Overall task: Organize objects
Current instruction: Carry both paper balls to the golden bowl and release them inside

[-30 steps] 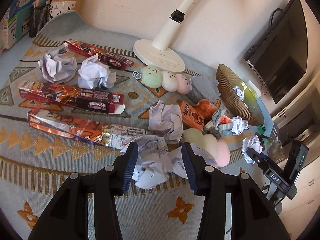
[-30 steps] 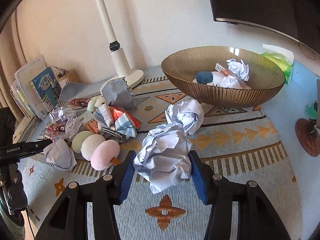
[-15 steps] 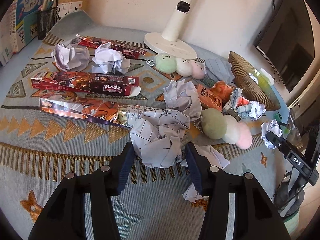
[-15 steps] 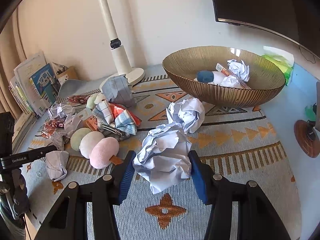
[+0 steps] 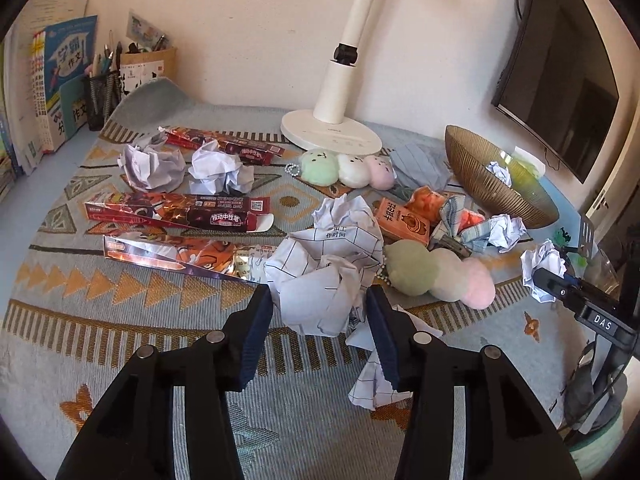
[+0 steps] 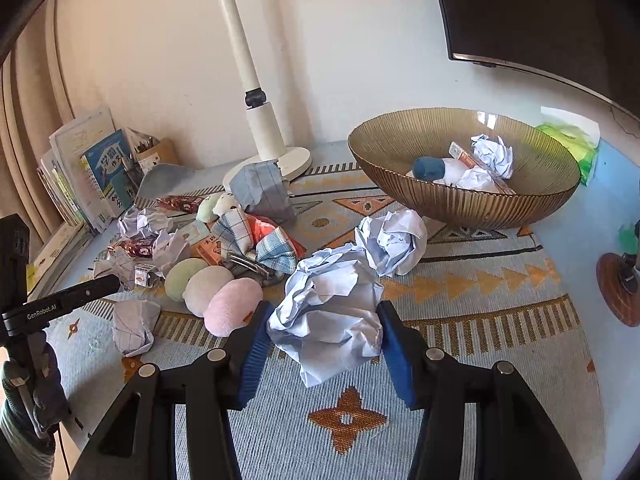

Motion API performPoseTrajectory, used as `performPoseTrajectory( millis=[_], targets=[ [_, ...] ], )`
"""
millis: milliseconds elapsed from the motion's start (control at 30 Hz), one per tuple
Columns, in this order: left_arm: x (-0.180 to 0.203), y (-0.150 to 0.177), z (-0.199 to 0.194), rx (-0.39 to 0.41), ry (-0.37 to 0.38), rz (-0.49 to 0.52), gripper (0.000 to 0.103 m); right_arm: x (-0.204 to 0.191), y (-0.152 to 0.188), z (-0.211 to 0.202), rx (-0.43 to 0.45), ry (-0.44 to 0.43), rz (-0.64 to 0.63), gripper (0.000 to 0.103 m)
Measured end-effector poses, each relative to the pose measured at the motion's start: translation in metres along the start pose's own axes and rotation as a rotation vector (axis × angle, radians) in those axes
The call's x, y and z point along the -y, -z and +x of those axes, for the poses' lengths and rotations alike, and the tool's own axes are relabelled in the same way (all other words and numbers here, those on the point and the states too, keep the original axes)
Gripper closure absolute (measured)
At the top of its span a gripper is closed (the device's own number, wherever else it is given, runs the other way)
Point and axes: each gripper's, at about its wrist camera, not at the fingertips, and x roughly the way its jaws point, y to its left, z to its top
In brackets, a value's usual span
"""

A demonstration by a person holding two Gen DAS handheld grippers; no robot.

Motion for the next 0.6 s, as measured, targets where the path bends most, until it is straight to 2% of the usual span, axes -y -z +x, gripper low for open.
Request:
performPoseTrajectory(
  millis=[100, 167, 267, 400, 467, 600],
  targets=[
    [0.014, -0.010, -0.008, 0.015, 0.073, -0.030, 0.058, 0.005, -0.002, -0.004, 0.000, -0.027, 0.025, 0.052],
    [0.042, -0.021, -0.015, 0.041, 0.070, 0.033, 0.058, 0.011, -0.002, -0.011, -0.007, -0.041, 0.052, 0.052],
    [0.082, -0.044, -0.018, 0.046, 0.104, 0.102, 0.058, 0.026, -0.011, -0.036, 0.020, -0.003, 0.059, 0.052],
    [0.125, -0.081, -0.002, 0.036, 0.208, 0.093, 0.058, 0.064, -0.048, -0.079, 0.129, 0.086, 0.106, 0.052],
    [0.150, -0.101, 0.012, 0.040, 0.223, 0.081, 0.058, 0.087, -0.071, -0.089, 0.170, 0.131, 0.158, 0.052],
    [0.202, -0.132, 0.054, 0.006, 0.262, 0.021, 0.058, 0.127, -0.106, -0.065, 0.116, 0.274, 0.265, 0.052]
  ],
)
